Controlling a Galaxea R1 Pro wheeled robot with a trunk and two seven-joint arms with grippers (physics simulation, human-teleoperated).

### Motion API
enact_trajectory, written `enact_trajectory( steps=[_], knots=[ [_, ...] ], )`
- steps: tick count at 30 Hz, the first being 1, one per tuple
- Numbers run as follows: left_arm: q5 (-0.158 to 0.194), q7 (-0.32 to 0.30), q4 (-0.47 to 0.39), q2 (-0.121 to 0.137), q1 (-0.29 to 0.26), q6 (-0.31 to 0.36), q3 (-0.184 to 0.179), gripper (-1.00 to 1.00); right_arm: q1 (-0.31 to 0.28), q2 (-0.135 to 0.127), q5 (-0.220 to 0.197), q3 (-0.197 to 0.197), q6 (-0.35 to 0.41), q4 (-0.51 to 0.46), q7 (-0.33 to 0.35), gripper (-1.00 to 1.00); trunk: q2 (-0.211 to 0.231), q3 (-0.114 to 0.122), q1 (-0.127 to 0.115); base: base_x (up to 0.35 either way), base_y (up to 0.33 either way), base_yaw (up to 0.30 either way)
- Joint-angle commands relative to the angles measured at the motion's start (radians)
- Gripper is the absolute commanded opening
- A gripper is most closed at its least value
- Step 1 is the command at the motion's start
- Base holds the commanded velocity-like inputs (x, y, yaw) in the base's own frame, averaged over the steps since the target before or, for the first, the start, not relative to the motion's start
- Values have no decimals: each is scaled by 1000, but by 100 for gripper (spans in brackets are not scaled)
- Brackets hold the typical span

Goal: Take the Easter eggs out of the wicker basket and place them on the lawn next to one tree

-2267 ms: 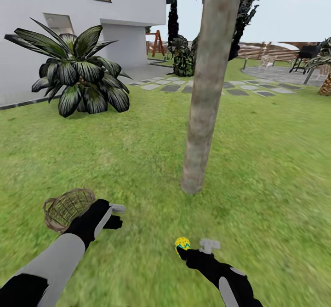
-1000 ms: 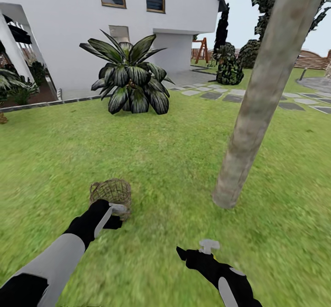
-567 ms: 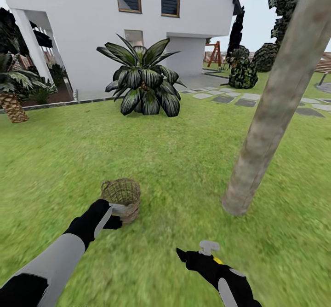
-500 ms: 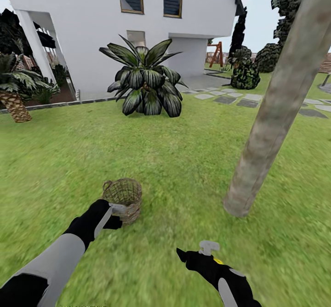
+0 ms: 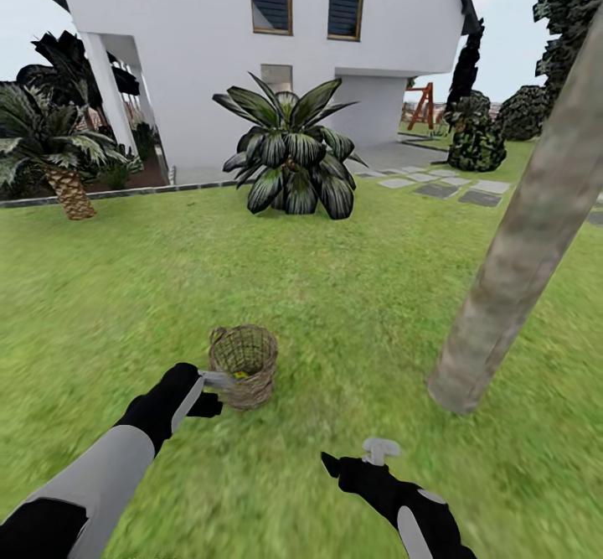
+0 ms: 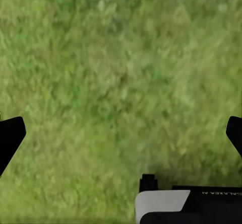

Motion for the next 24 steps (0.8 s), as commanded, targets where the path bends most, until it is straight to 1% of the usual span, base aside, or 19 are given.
enact_trajectory(
  steps=[1, 18, 24],
  knots=[
    [11, 9, -1, 1, -1, 4, -8, 100, -1, 0, -2, -2, 5, -1, 2, 100, -2, -1, 1, 0, 0, 199],
    [12, 7, -1, 2, -1, 4, -7, 100, -1, 0, -2, -2, 5, 1, 2, 100, -2, 21, 1, 4, 0, 199],
    [12, 6, -1, 2, -1, 4, -7, 100, -1, 0, -3, -3, 5, 0, 4, 100, -2, 24, 1, 224, 75, 83]
  ],
)
